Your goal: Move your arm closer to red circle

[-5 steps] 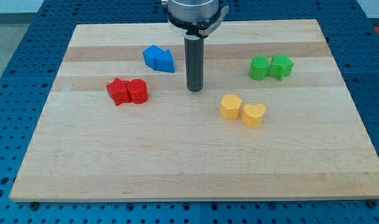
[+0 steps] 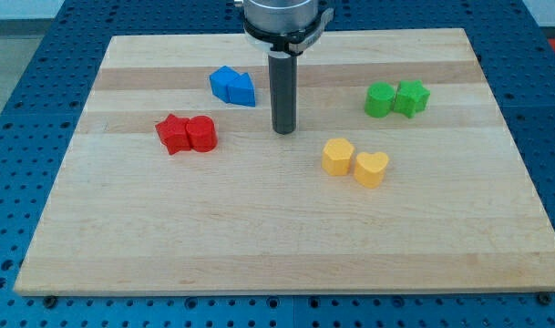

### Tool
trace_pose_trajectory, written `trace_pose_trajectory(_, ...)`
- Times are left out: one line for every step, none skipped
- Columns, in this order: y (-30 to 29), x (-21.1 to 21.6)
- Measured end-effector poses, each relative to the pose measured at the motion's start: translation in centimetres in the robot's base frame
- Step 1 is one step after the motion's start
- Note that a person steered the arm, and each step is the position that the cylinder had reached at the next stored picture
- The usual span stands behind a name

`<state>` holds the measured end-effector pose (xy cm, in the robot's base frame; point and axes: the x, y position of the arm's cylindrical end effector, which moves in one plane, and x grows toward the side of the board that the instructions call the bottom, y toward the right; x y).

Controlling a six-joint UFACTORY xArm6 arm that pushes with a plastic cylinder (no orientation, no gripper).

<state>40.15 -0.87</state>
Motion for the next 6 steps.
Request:
trace_pose_trajectory(-0.5, 0.0)
trace_pose_trajectory(-1.0, 0.0)
trace_pose_trajectory(-3.1, 0.0)
trace_pose_trajectory(-5.9, 0.0)
trace_pose_trajectory(-7.3, 0.0)
trace_pose_trajectory(-7.8, 0.0)
